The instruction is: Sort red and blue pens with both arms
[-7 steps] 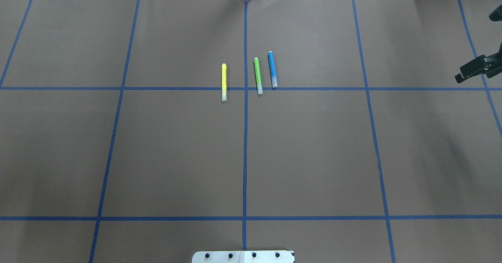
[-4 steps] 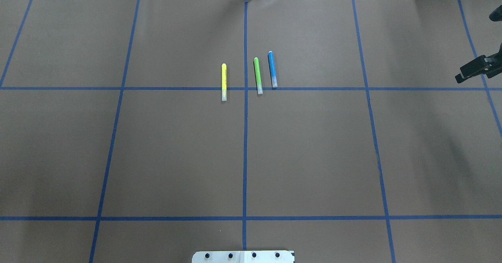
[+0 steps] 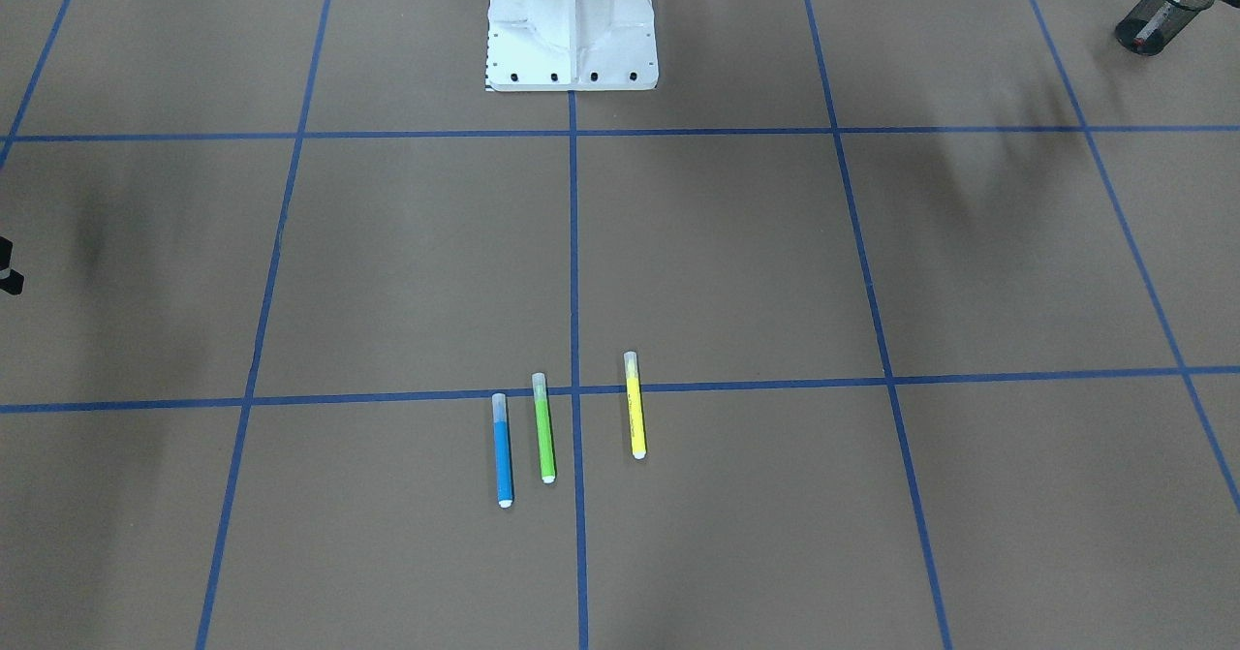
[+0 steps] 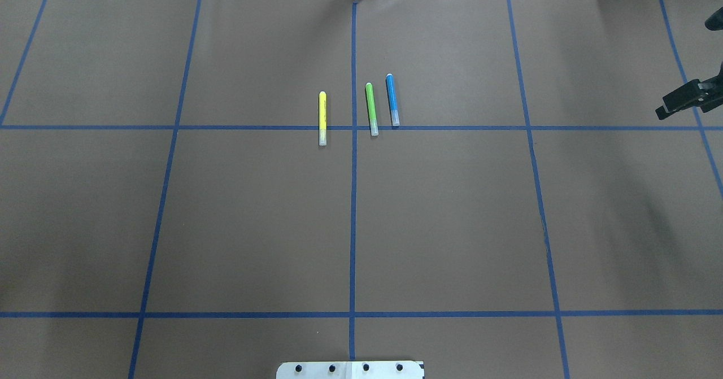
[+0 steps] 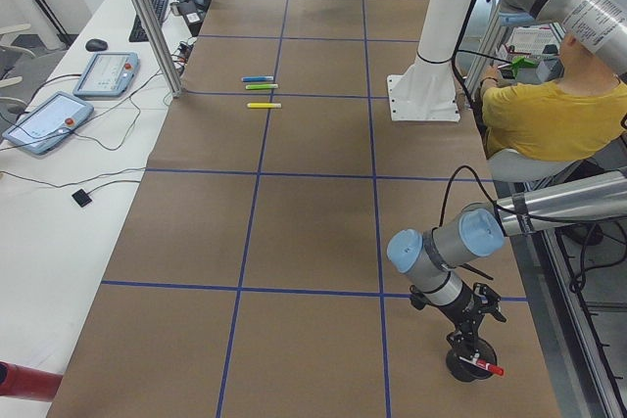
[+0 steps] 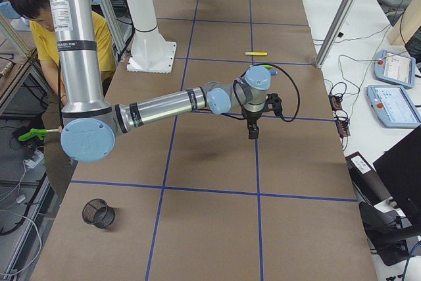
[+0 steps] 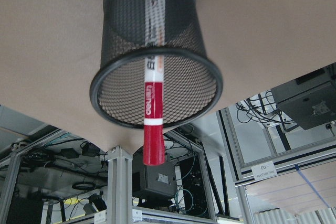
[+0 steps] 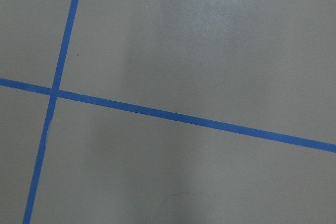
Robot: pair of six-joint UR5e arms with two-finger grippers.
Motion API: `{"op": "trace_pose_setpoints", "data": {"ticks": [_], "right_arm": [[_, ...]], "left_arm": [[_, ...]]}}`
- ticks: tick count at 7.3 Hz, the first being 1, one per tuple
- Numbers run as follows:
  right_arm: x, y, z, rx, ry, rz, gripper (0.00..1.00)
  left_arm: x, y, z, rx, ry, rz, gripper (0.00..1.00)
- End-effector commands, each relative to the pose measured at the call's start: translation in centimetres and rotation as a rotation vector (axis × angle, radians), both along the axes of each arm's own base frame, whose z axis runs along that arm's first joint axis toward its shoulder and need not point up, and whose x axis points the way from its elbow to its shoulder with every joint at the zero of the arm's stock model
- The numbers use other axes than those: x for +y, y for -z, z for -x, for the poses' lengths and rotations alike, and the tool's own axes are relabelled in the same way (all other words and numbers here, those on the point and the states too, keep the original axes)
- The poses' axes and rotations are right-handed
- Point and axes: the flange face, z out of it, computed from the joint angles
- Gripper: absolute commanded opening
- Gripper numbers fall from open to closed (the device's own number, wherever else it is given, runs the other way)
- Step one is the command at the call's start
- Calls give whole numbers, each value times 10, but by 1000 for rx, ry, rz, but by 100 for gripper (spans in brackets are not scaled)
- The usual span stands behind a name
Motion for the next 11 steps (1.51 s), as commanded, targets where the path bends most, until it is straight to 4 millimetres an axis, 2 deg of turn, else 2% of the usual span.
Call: {"op": "trace_pose_setpoints", "data": {"ticks": [1, 2, 3, 4, 5, 7, 9, 10, 11], "right_arm": [[0, 0, -1, -2, 0, -1, 99], [1, 1, 0, -2, 1, -2, 99], [0, 1, -1, -2, 0, -2, 99], [0, 1, -1, -2, -1, -1, 99], [0, 2, 0, -3, 0, -2, 99], [-1, 4, 1, -5, 0, -4, 99], [-4, 10, 2, -12, 0, -12, 99], [-5, 15, 5, -17, -11, -4, 99], [-11, 34, 18, -33, -34, 13, 99]], "left_arm": [[-48, 68, -11, 27, 96, -40, 100], [-83, 93, -10, 33, 165, -56, 100], [-111, 109, -7, 48, 222, -97, 100], [-132, 120, -1, 68, 269, -146, 100], [-148, 130, 10, 80, 324, -188, 100], [-193, 154, 35, 174, 503, -245, 100], [-236, 151, 64, 228, 732, -201, 100], [-244, 156, 65, 218, 838, -199, 100], [-255, 161, 64, 190, 942, -208, 100]]}}
